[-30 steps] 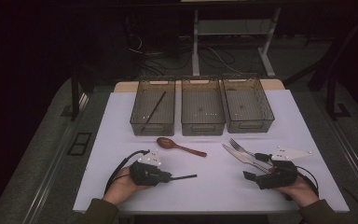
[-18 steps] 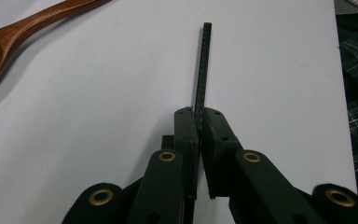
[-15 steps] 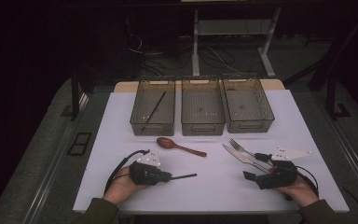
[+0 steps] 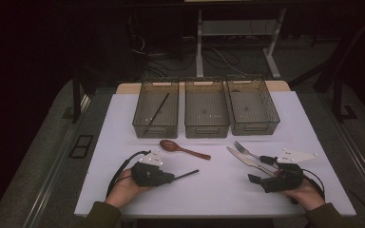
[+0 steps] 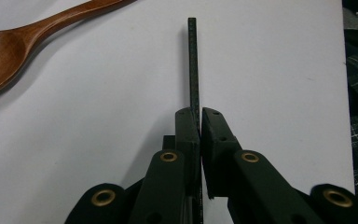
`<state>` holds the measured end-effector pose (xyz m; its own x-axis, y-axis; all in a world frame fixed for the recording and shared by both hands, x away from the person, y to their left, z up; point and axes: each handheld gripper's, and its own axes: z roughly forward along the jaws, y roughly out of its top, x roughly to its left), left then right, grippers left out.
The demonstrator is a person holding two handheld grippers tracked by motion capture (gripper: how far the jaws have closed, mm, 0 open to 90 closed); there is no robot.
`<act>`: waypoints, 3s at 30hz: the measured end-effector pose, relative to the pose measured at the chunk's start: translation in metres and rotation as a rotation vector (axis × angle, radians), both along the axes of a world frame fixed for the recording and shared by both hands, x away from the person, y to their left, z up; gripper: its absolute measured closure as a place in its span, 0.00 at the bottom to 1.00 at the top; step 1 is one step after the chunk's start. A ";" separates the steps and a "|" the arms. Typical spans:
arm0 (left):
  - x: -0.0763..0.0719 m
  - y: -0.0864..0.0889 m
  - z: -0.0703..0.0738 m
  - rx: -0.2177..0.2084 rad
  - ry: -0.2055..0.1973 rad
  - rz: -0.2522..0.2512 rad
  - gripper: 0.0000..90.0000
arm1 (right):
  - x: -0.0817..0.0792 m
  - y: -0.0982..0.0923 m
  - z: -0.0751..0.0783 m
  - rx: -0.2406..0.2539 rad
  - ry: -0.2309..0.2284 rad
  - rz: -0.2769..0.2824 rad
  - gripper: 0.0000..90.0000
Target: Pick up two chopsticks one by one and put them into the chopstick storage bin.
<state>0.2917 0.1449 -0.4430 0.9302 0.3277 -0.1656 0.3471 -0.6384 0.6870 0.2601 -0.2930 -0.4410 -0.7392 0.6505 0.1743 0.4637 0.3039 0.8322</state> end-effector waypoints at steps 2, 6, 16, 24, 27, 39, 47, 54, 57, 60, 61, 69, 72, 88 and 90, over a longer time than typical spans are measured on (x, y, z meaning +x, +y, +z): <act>0.000 -0.001 0.000 0.003 0.007 0.013 0.95 | 0.000 0.000 0.000 0.000 -0.001 0.001 0.11; 0.000 -0.002 0.002 -0.005 0.025 0.040 0.95 | 0.000 0.000 0.000 -0.001 -0.001 0.001 0.11; 0.000 -0.005 0.007 0.009 0.044 0.075 0.95 | 0.000 0.001 0.000 -0.002 -0.002 0.004 0.11; 0.000 -0.004 0.013 0.008 0.047 0.102 0.95 | 0.000 0.000 0.001 0.024 -0.003 0.005 0.11; 0.001 -0.003 0.015 -0.003 0.048 0.115 0.95 | -0.001 0.000 0.002 0.035 -0.009 0.002 0.11; 0.006 0.006 0.027 -0.024 0.043 0.193 0.95 | 0.002 0.003 -0.001 0.001 -0.004 -0.008 0.03; 0.011 0.009 0.037 -0.044 0.021 0.230 0.95 | 0.002 0.004 -0.003 -0.011 -0.002 -0.014 0.03; 0.019 0.008 0.046 -0.055 -0.006 0.273 0.95 | 0.002 0.004 -0.003 -0.009 0.002 -0.017 0.03; 0.023 0.009 0.050 -0.068 -0.012 0.286 0.95 | 0.002 0.004 -0.003 -0.007 0.001 -0.018 0.03; 0.027 0.008 0.053 -0.073 -0.015 0.302 0.95 | 0.002 0.003 -0.003 -0.005 0.004 -0.019 0.03; 0.028 0.008 0.055 -0.073 -0.016 0.305 0.95 | 0.002 0.003 -0.003 -0.005 0.005 -0.019 0.03; 0.039 0.007 0.070 -0.100 -0.032 0.336 0.95 | 0.003 0.003 -0.002 -0.001 0.001 -0.021 0.03; 0.042 0.007 0.075 -0.104 -0.038 0.343 0.95 | 0.003 0.002 -0.002 0.001 0.001 -0.021 0.03; 0.089 0.006 0.113 -0.093 -0.069 0.394 0.95 | 0.003 0.001 -0.002 0.010 0.006 -0.028 0.03; 0.098 0.006 0.118 -0.087 -0.072 0.402 0.95 | 0.003 0.001 -0.002 0.012 0.002 -0.025 0.03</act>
<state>0.3897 0.1512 -0.3252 0.7413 0.6545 -0.1483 0.5061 -0.4001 0.7640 0.2629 -0.2921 -0.4427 -0.7225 0.6665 0.1836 0.4728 0.2826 0.8346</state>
